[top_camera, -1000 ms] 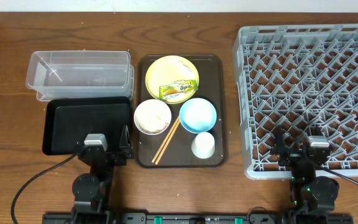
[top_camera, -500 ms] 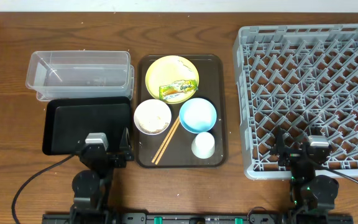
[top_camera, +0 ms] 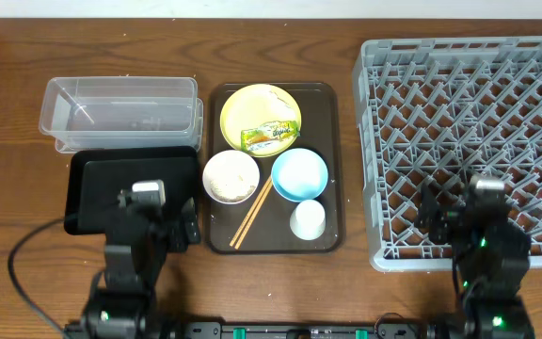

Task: Sort waste into correct bins and load items into the dishwasher rack
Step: 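Raise both arms and move the left gripper toward the yellow plate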

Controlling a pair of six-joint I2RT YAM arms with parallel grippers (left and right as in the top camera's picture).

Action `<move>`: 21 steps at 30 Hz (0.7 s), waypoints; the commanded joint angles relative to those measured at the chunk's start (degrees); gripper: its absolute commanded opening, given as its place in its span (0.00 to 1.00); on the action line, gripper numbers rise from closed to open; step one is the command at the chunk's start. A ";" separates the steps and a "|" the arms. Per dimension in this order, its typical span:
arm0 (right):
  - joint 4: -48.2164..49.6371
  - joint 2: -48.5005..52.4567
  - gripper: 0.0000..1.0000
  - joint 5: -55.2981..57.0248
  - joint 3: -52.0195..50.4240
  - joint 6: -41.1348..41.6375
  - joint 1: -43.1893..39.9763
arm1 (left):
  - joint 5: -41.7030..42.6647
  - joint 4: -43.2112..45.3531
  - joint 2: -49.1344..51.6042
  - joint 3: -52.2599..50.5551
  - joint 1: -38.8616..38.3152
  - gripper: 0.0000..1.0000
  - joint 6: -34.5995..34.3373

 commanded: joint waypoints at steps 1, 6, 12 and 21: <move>-3.58 7.56 0.99 -0.07 6.80 0.68 0.57 | 0.48 -3.28 7.89 7.02 0.26 0.98 -0.33; -14.86 20.98 0.99 -0.04 17.92 0.68 0.57 | 6.27 -10.03 19.87 16.59 0.26 0.98 -0.33; -23.67 33.33 0.99 -0.46 26.16 0.66 0.57 | 8.70 -23.56 32.15 27.19 0.26 0.98 -0.28; -24.94 37.18 0.99 -6.69 26.91 0.68 0.59 | 8.07 -27.76 36.72 29.59 0.26 0.98 -0.28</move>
